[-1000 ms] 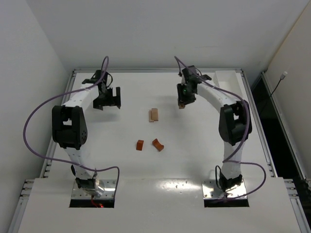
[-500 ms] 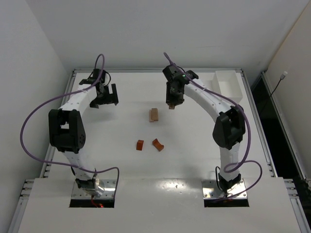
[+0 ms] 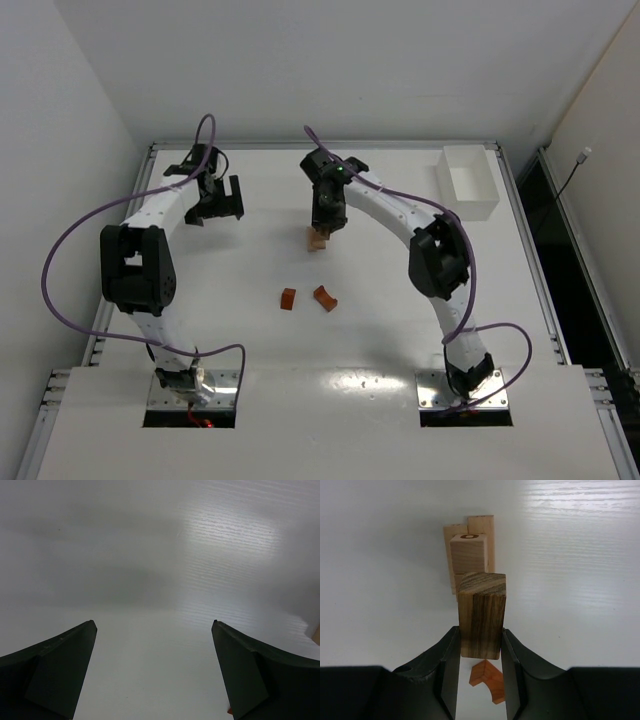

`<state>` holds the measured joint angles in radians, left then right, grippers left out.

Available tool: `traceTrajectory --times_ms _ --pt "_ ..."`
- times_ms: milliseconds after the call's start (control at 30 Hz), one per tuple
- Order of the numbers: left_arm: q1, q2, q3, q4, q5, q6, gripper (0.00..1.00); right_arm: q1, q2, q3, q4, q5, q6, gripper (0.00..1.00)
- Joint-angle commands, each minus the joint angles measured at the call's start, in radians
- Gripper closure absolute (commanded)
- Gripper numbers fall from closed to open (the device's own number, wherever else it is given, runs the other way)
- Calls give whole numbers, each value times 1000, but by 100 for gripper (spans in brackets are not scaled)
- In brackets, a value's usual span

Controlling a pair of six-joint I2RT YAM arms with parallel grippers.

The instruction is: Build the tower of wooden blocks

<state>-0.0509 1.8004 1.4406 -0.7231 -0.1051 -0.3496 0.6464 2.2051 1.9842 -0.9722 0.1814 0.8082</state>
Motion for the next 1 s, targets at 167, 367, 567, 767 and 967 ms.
traceTrajectory --times_ms 167,367,567,767,967 --pt "14 -39 4 13 -4 -11 0 -4 39 65 47 -51 0 100" --pt "14 -30 14 13 5 -11 0 -4 80 99 67 -63 -41 100" --pt "14 -12 23 13 15 -11 0 -4 81 97 67 -54 -50 100" --pt "23 -3 32 13 24 -2 0 -4 90 97 67 -55 -70 100" --pt "23 7 43 13 33 -2 0 -4 99 87 87 -79 -92 99"
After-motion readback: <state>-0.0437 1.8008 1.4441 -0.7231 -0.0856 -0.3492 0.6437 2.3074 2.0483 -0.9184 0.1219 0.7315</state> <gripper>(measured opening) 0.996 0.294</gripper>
